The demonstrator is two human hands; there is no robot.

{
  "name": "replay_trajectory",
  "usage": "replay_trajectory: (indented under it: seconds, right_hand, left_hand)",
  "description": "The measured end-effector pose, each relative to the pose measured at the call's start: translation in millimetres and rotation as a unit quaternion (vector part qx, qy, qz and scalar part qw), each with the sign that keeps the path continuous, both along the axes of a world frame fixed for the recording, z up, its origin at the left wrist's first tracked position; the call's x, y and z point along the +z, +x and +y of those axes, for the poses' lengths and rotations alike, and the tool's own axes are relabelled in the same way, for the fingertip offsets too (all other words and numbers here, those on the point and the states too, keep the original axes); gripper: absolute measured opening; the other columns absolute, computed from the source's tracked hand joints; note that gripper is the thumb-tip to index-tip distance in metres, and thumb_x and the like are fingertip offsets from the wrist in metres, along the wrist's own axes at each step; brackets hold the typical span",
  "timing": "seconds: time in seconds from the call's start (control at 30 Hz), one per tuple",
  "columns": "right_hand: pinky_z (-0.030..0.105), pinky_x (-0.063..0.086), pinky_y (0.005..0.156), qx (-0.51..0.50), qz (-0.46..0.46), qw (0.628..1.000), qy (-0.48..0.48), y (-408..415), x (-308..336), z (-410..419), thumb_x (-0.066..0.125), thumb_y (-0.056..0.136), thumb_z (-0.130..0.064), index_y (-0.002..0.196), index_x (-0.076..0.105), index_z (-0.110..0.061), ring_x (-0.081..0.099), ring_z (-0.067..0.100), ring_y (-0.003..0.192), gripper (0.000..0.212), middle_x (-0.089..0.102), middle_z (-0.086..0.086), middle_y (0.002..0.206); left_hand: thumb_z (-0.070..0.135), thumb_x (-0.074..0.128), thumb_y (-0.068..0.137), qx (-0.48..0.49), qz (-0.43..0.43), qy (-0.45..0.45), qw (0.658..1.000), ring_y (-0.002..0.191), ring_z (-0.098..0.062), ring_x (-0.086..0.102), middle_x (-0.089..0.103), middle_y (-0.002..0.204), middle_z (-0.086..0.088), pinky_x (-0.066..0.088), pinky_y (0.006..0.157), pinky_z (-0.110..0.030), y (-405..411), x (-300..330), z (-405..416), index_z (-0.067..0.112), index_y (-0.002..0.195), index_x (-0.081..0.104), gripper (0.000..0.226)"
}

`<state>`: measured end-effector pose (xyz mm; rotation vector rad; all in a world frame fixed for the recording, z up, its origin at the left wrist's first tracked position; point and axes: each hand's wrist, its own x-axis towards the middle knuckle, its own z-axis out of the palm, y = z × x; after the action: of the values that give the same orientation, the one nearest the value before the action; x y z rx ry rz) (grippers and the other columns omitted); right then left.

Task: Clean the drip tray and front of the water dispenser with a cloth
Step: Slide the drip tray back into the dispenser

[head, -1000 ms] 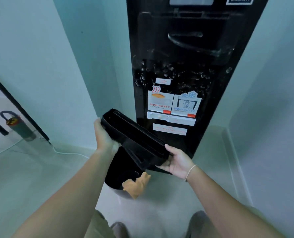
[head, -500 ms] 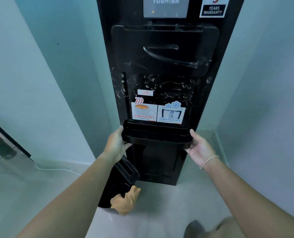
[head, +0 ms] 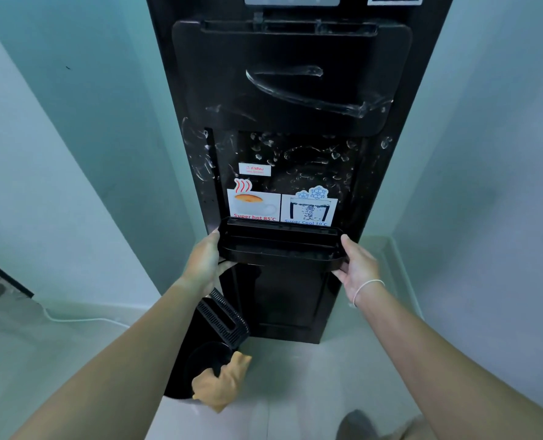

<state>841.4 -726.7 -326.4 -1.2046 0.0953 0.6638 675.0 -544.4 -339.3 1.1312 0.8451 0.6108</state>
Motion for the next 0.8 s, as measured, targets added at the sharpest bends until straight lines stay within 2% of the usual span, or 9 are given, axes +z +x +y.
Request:
replay_trajectory:
  seconds: [0.1,0.17,0.23,0.37,0.5,0.67,0.77,0.8]
  right_hand:
    - [0.038,0.052,0.087,-0.016,0.001,1.0,-0.006,1.0,-3.0,3.4,0.063,0.086,-0.018,0.093,0.065,-0.015,0.064,0.017,0.079,0.008,0.067,0.003,0.093]
    - [0.037,0.053,0.084,-0.023,0.0,1.0,-0.021,1.4,-6.2,3.5,0.064,0.084,-0.019,0.088,0.066,-0.016,0.065,0.019,0.082,0.005,0.068,0.004,0.094]
    - [0.036,0.054,0.08,-0.019,0.001,0.999,-0.042,0.5,-10.1,3.3,0.065,0.084,-0.019,0.091,0.067,-0.014,0.066,0.023,0.088,0.009,0.068,0.007,0.1]
    - [0.039,0.052,0.086,-0.01,0.005,0.998,-0.055,0.1,-12.4,3.3,0.064,0.085,-0.018,0.103,0.065,-0.01,0.064,0.026,0.098,0.02,0.067,0.009,0.107]
    - [0.034,0.054,0.076,-0.003,0.011,0.999,-0.049,2.4,-13.4,3.8,0.062,0.086,-0.015,0.091,0.064,-0.013,0.063,0.023,0.086,0.005,0.066,0.008,0.1]
    - [0.034,0.055,0.073,-0.005,0.011,0.998,-0.058,5.6,-16.2,4.1,0.063,0.085,-0.015,0.09,0.065,-0.012,0.064,0.022,0.082,0.006,0.067,0.006,0.092]
    - [0.026,0.054,0.055,-0.01,0.015,0.998,-0.064,4.7,-18.1,3.6,0.063,0.085,-0.014,0.089,0.064,-0.012,0.063,0.019,0.074,0.004,0.066,0.004,0.086]
    - [0.025,0.053,0.054,-0.01,0.017,0.997,-0.068,4.3,-18.8,3.8,0.063,0.085,-0.015,0.091,0.064,-0.012,0.063,0.02,0.076,0.007,0.066,0.005,0.087]
  left_hand:
    - [0.027,0.033,0.099,-0.001,0.0,0.001,1.0,0.071,-0.001,0.07,0.074,0.075,0.016,0.051,0.072,-0.03,2.2,-2.2,3.8,0.04,0.072,0.076,0.052]
    - [0.027,0.036,0.099,0.001,0.009,-0.003,1.0,0.071,-0.003,0.071,0.074,0.074,0.014,0.052,0.069,-0.029,2.8,-4.8,7.1,0.032,0.072,0.077,0.049]
    - [0.026,0.036,0.1,0.005,0.026,-0.014,1.0,0.073,-0.008,0.071,0.075,0.072,0.011,0.054,0.063,-0.026,1.3,-7.2,9.5,0.021,0.08,0.073,0.042]
    - [0.026,0.037,0.101,0.017,0.037,-0.036,0.999,0.072,-0.012,0.072,0.074,0.069,0.008,0.056,0.054,-0.024,-2.2,-11.3,10.2,0.017,0.089,0.064,0.031]
    - [0.026,0.039,0.1,0.018,0.025,-0.06,0.998,0.066,-0.01,0.072,0.074,0.067,0.008,0.056,0.052,-0.025,-1.4,-14.8,7.5,0.018,0.088,0.065,0.029]
    - [0.026,0.04,0.1,0.034,0.02,-0.084,0.996,0.063,-0.008,0.072,0.073,0.064,0.009,0.055,0.051,-0.024,-1.2,-17.8,5.5,0.02,0.089,0.063,0.026]
    - [0.026,0.041,0.1,0.036,0.019,-0.094,0.995,0.066,-0.01,0.072,0.073,0.064,0.01,0.054,0.057,-0.027,-1.2,-16.5,1.8,0.02,0.089,0.064,0.025]
    - [0.026,0.041,0.1,0.036,0.018,-0.093,0.995,0.065,-0.009,0.072,0.073,0.064,0.01,0.054,0.058,-0.028,-1.3,-16.0,0.9,0.02,0.089,0.064,0.025]
